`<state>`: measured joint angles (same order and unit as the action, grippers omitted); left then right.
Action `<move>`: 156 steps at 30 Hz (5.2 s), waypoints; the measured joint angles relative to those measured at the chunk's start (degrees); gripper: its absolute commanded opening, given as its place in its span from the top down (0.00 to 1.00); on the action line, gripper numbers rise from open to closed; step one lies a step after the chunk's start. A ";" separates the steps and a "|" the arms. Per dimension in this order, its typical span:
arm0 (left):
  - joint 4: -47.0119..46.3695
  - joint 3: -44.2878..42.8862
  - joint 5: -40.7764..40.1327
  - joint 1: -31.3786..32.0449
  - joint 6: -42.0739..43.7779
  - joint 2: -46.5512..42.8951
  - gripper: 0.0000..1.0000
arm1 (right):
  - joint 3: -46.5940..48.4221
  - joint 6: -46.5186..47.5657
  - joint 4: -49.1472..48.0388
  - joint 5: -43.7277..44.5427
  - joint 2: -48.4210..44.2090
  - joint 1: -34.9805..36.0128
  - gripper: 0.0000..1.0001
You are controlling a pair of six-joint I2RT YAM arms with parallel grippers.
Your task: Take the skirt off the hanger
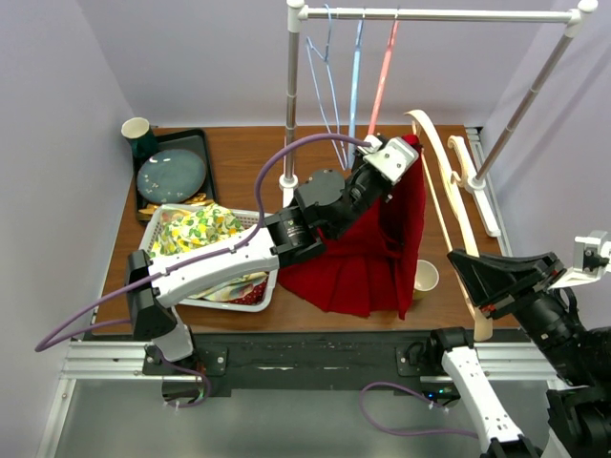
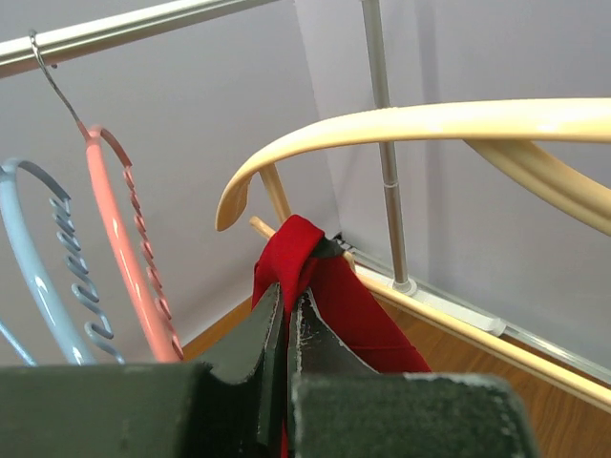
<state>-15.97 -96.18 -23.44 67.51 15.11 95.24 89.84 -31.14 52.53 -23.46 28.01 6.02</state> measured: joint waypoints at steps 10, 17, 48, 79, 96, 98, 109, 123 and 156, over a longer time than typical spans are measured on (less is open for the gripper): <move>2.01 0.00 -2.84 -0.50 -0.94 0.04 1.00 | 0.26 0.31 0.24 -1.62 0.48 -0.02 1.00; 6.51 -6.64 -4.09 -2.12 -2.78 3.17 1.00 | -0.02 1.29 -0.04 -3.10 0.48 -0.02 1.00; 15.21 21.24 13.94 -2.34 -8.07 -34.42 1.00 | -7.74 -1.25 -15.87 15.17 19.32 0.04 1.00; 17.81 39.21 17.27 -2.34 -4.90 -50.16 1.00 | -1.73 -4.04 -39.91 24.98 43.47 -3.28 0.91; 18.29 36.81 13.00 -2.36 -4.85 -53.22 1.00 | -3.19 -1.95 -41.62 18.21 40.17 -7.98 1.00; 18.29 36.81 12.35 -2.36 -4.85 -53.53 1.00 | -2.40 -2.95 -42.21 16.09 41.27 -8.52 1.00; 18.32 36.81 10.95 -2.36 -4.00 -53.35 1.00 | -2.36 -11.89 -49.27 7.17 48.22 -10.99 1.00; 16.61 28.57 1.95 -2.36 2.12 -51.71 1.00 | -4.28 -10.45 -41.33 4.50 44.35 -13.27 0.04; 1.09 48.92 -23.63 -22.21 5.16 -41.79 1.00 | -12.72 -4.90 -23.98 -5.16 16.37 -13.27 0.04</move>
<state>-14.87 -47.27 -47.07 45.30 20.27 53.45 77.12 -36.03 28.56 -28.62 44.38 -7.25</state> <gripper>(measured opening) 0.031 0.963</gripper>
